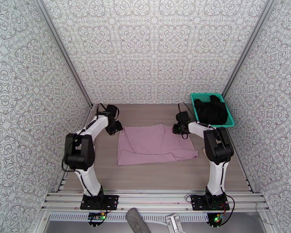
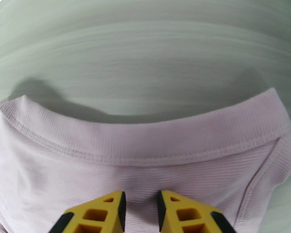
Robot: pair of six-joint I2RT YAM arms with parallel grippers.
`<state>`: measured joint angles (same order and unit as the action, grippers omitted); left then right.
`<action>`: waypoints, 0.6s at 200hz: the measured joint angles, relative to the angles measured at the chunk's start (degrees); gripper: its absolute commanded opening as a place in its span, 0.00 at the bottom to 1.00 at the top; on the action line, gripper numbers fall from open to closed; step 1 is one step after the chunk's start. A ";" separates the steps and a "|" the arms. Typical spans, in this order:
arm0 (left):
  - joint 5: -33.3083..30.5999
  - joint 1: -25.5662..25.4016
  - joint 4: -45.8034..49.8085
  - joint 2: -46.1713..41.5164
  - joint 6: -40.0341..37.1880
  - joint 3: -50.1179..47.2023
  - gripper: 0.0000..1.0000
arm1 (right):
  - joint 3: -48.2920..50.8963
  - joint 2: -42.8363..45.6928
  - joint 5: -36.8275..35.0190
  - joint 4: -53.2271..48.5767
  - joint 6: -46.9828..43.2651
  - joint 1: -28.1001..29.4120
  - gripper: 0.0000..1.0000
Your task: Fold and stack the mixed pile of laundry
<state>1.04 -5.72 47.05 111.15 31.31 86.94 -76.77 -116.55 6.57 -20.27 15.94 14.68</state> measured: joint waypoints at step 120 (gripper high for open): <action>8.24 3.37 -0.98 11.50 -2.01 9.77 0.34 | 1.97 6.12 4.02 -2.91 -1.42 0.00 0.30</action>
<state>9.28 -2.35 46.06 122.65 29.30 96.71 -74.81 -110.43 10.59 -23.18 14.52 14.68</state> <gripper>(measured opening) 0.345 0.299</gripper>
